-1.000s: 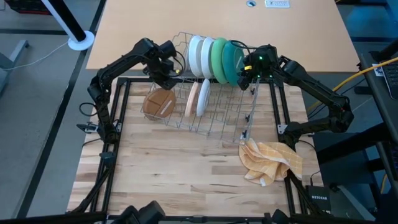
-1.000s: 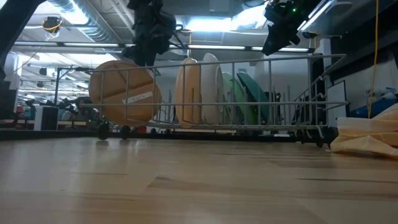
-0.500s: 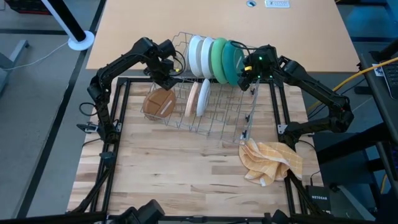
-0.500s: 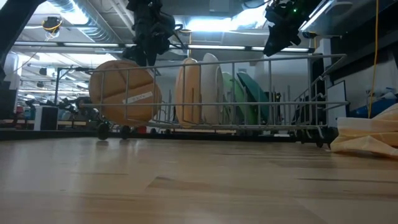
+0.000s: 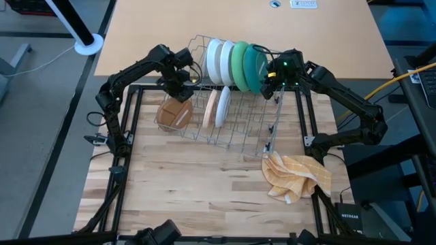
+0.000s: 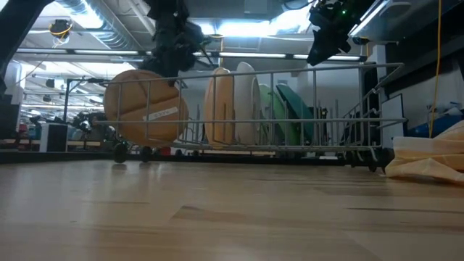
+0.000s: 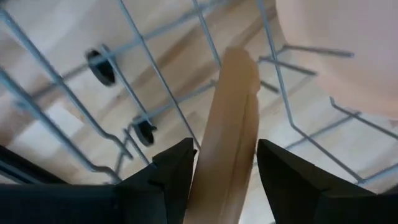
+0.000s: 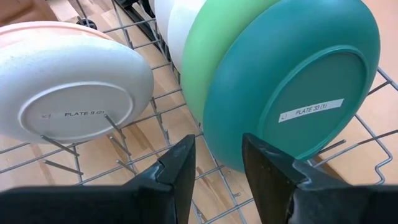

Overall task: Sort dishes
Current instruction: Adjust the brown plate in the dishwasher

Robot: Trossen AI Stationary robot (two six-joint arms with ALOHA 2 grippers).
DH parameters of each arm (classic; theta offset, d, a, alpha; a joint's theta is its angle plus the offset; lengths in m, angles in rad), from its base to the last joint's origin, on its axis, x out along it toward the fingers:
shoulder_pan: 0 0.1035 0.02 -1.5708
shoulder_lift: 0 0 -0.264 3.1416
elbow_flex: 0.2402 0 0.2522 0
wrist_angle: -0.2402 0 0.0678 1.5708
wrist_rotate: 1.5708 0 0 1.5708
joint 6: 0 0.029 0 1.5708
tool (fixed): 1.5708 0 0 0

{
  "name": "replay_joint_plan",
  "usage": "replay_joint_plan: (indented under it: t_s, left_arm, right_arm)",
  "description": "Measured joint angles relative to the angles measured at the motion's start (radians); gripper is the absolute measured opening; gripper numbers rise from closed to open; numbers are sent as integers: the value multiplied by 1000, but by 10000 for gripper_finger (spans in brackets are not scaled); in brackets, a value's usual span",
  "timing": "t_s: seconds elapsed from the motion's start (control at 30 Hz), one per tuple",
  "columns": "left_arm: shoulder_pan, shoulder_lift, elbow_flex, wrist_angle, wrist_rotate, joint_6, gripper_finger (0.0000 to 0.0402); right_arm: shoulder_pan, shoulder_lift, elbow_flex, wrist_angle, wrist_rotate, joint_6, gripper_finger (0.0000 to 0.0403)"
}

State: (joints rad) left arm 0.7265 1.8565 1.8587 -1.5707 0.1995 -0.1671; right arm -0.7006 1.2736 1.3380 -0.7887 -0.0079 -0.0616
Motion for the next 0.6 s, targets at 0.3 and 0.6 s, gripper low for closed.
replay_joint_plan:
  t_s: [0.3, 0.6]
  left_arm:
    - [-13, 0, -54, 0, 61, -6, 165]
    - [-23, 0, -53, 2, 117, 31, 78]
  right_arm:
    - [0, 0, 0, 1, 0, 0, 137]
    - [0, 0, 0, 2, 0, 0, 137]
